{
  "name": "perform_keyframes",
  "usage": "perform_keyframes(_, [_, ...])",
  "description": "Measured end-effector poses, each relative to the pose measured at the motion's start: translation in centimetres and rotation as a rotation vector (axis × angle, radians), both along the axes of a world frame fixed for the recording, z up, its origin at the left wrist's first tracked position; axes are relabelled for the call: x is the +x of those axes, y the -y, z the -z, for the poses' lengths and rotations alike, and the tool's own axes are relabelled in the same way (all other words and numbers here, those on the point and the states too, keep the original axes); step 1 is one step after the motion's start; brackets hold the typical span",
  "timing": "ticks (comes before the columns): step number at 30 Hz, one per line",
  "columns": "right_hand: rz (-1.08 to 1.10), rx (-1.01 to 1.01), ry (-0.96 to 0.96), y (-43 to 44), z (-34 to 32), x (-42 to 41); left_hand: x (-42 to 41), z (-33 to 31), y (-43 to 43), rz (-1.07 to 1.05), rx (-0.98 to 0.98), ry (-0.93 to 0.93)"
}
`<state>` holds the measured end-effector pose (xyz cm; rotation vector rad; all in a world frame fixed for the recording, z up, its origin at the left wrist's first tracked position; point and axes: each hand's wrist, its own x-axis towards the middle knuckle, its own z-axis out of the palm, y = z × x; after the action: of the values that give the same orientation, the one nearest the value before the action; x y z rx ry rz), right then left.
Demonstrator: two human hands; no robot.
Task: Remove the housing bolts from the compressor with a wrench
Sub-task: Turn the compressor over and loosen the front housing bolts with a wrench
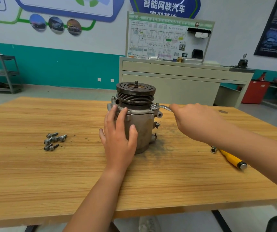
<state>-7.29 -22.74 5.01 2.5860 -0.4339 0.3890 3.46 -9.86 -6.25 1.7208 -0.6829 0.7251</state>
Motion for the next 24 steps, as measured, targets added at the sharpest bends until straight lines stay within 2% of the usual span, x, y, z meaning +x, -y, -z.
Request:
perform_keyframes(5, [0.019,-0.161,-0.091,-1.4,-0.7,0.4,-0.1,-0.1,0.0,0.005,-0.013,-0.001])
perform_keyframes(14, [-0.023,-0.198,-0.22,0.3,-2.4,1.1,0.0,0.0,-0.1,0.006,-0.014,-0.006])
perform_keyframes(17, [-0.032,-0.271,-0.235,1.7,-2.5,1.6,0.1,0.0,0.0,0.006,-0.019,-0.003])
perform_keyframes(20, [-0.071,-0.312,-0.158,3.2,-1.8,2.5,0.1,0.0,0.1,0.003,-0.027,0.0])
perform_keyframes(24, [-0.268,-0.226,0.131,5.0,0.3,4.8,0.2,0.1,0.1,-0.007,-0.025,0.013])
